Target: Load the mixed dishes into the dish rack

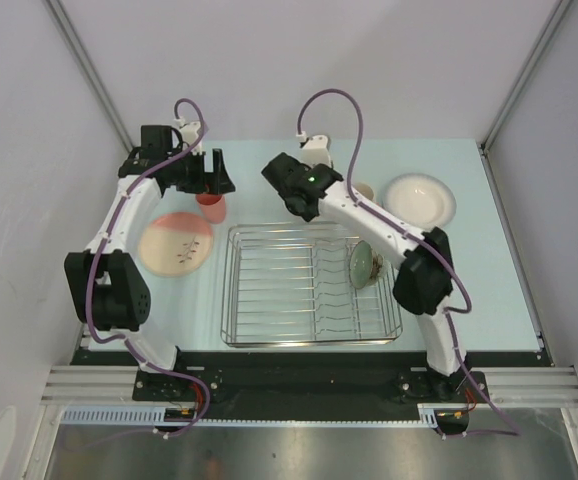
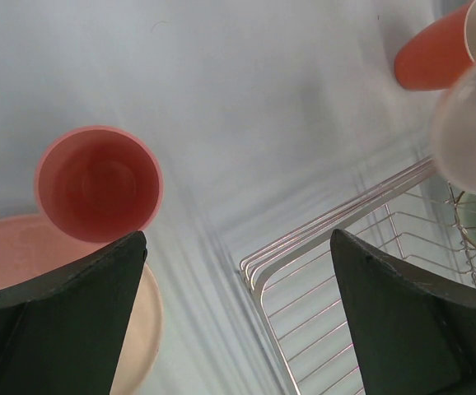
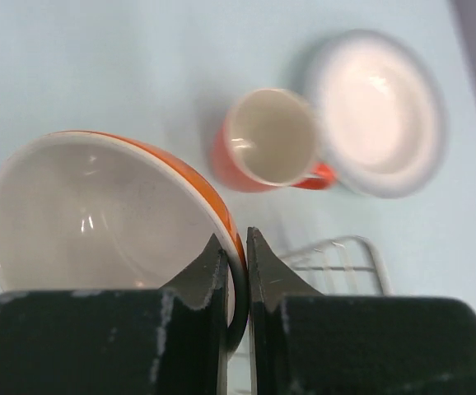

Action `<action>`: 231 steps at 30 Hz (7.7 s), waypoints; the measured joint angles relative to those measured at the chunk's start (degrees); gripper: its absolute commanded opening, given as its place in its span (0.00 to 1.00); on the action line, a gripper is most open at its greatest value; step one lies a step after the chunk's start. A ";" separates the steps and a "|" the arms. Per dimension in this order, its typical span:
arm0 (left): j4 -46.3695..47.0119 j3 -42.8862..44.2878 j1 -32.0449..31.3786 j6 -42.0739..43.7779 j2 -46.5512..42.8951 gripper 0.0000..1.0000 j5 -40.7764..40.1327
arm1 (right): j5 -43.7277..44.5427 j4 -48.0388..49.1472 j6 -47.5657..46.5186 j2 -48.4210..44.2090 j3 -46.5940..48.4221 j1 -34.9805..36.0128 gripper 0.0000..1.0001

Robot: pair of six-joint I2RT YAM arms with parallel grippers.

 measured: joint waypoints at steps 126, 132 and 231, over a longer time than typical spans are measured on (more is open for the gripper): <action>-3.76 -5.49 -6.95 18.25 7.10 0.99 1.64 | -26.77 -1.22 6.12 -39.69 -33.88 -27.30 1.00; -4.28 -4.44 -7.02 17.99 5.55 0.99 1.68 | -36.26 7.56 10.19 -32.92 -41.57 -42.40 1.00; -7.28 -1.22 -4.90 16.48 4.17 0.99 1.31 | -88.54 67.54 -45.59 -53.40 -59.21 -37.90 0.00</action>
